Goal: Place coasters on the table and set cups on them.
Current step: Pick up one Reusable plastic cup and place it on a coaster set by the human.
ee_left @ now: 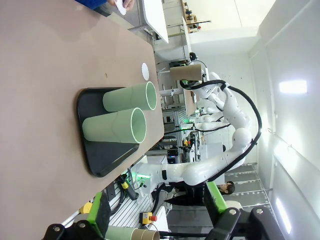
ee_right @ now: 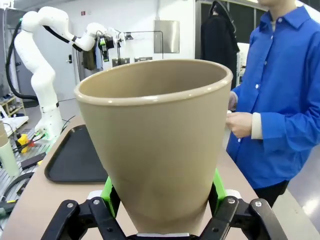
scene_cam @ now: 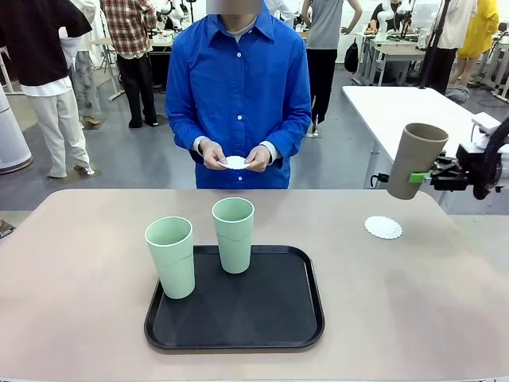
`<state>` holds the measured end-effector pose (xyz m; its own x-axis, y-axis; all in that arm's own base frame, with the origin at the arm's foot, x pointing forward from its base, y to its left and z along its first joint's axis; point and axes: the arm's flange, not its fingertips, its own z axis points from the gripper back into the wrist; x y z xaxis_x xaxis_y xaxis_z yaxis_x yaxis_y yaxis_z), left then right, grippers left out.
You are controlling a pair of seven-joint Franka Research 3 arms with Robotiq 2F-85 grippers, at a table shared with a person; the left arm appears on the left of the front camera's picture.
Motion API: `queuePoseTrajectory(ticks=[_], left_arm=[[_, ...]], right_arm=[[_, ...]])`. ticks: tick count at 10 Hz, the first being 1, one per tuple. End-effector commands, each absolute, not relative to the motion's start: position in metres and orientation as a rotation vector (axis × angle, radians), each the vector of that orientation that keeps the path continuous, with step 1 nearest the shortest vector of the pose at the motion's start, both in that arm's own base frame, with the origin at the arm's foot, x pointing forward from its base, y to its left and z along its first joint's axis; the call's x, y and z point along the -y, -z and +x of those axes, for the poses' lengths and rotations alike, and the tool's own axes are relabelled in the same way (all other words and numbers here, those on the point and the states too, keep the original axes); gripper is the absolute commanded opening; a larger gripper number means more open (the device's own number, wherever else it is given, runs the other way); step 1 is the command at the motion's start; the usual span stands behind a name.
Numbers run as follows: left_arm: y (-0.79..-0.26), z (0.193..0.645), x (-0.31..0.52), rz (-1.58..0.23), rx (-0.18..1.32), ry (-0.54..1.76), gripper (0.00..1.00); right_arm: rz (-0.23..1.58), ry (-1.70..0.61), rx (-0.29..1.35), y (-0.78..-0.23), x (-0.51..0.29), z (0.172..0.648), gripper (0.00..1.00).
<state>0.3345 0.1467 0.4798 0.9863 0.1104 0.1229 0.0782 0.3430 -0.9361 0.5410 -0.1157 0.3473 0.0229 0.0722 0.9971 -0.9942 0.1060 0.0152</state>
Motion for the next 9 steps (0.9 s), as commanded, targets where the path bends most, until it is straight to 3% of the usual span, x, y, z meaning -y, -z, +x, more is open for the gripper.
queuePoseTrajectory(ticks=[1, 4, 9], left_arm=[[-0.481, 0.334, -0.147, -1.234, 0.184, -0.013, 1.00], [-0.481, 0.334, -0.147, -1.234, 0.184, -0.013, 1.00], [-0.481, 0.334, -0.147, -1.234, 0.184, -0.013, 1.00]], right_arm=[[1.072, -1.156, 1.135, -0.332, 0.114, 0.565, 0.84], [1.037, -1.087, 1.051, -0.304, 0.110, 0.590, 0.84], [1.062, -1.012, 1.027, -0.283, 0.113, 0.587, 0.84]])
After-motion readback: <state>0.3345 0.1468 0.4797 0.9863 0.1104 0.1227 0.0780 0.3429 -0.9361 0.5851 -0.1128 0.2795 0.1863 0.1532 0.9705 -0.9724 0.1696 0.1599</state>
